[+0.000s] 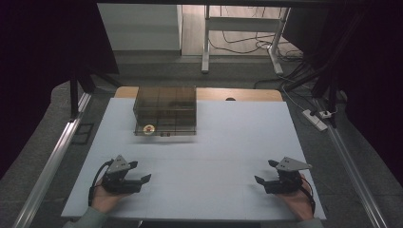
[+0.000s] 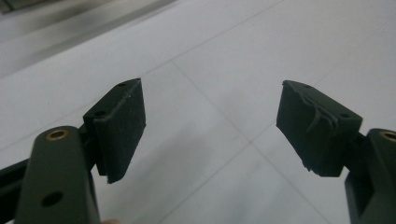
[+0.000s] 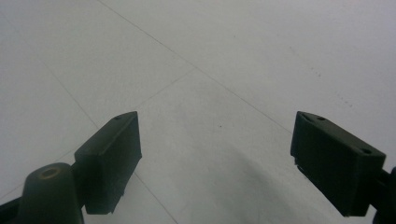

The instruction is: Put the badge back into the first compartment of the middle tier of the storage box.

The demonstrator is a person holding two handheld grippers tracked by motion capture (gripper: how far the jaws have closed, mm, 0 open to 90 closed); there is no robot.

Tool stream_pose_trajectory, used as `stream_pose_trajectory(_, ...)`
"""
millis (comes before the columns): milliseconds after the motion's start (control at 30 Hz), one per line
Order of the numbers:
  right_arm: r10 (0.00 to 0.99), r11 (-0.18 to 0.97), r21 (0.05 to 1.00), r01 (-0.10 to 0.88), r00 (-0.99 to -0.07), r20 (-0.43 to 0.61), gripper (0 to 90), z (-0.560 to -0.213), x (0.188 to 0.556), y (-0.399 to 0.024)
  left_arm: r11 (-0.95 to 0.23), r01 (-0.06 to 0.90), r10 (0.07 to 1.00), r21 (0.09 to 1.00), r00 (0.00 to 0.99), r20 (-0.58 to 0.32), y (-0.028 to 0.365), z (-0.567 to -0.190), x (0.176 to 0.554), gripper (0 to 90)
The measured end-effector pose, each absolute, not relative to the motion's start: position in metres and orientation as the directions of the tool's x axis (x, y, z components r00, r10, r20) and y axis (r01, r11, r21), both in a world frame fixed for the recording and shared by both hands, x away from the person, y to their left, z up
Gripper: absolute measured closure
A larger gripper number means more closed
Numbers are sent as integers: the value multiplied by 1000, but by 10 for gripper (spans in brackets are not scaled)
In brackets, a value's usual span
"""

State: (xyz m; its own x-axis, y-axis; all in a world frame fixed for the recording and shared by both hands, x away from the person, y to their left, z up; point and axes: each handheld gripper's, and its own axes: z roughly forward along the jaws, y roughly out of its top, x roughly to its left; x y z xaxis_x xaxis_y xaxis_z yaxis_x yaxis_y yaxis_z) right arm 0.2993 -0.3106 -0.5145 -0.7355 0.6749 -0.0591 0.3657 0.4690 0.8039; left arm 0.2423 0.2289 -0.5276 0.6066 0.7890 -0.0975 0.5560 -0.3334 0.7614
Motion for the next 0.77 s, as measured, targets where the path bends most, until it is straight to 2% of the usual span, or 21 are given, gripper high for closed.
stream_pose_trajectory(767,668,475,805,356,-742,-66,160,-515,301,-311,-327,538,800,777,595,-75,234,-524,238,238)
